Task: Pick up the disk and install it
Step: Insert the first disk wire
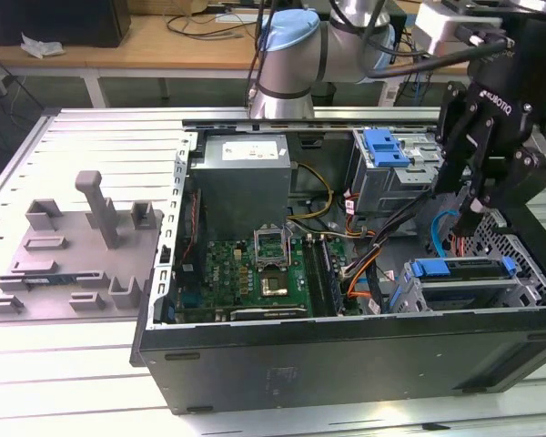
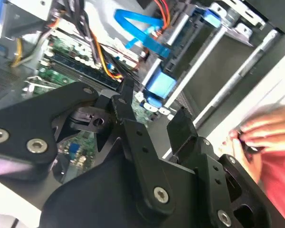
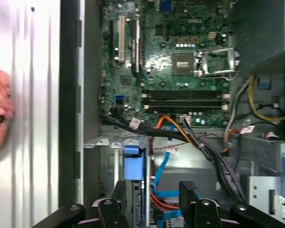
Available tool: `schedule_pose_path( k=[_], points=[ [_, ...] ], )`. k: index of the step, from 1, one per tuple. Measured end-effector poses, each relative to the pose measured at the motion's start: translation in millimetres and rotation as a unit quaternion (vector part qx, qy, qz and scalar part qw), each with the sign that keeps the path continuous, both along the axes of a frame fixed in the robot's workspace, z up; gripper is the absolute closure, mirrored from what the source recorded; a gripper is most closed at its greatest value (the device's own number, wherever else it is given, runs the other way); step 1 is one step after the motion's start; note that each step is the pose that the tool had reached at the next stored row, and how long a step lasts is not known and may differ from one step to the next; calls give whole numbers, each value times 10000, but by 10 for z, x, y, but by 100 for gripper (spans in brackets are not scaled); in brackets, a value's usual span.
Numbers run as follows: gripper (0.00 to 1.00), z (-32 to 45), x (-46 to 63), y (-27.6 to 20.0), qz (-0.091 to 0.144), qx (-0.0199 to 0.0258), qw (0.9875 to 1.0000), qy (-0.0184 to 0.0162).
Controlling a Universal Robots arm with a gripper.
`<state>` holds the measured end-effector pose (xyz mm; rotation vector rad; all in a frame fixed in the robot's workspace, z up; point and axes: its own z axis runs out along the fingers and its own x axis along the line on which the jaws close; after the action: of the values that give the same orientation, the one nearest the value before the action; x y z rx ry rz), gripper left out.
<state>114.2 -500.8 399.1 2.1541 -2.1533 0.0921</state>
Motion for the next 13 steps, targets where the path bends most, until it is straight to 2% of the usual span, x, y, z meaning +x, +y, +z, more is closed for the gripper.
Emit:
schedule_pose_path(
  k=[1, 2, 3, 4, 5, 6, 8, 9, 10, 12, 13],
  points=[
    [44, 0, 0, 21, 0, -84, 10000, 2],
    [44, -1, 0, 63, -1, -225, 9997, 4],
    [44, 0, 0, 115, 0, -345, 9994, 5],
    [44, 0, 0, 172, 0, -412, 9992, 5],
    [44, -1, 2, 251, 0, -472, 9989, 5],
    [44, 0, 3, 296, 0, -494, 9988, 5],
    [44, 0, 20, 462, 0, -558, 9984, 6],
    [44, -1, 43, 526, 0, -582, 9983, 10],
    [44, 0, 59, 551, 2, -601, 9982, 17],
    [44, -2, 101, 572, 10, -621, 9981, 47],
    [44, -4, 153, 576, 17, -623, 9980, 88]
  ],
)
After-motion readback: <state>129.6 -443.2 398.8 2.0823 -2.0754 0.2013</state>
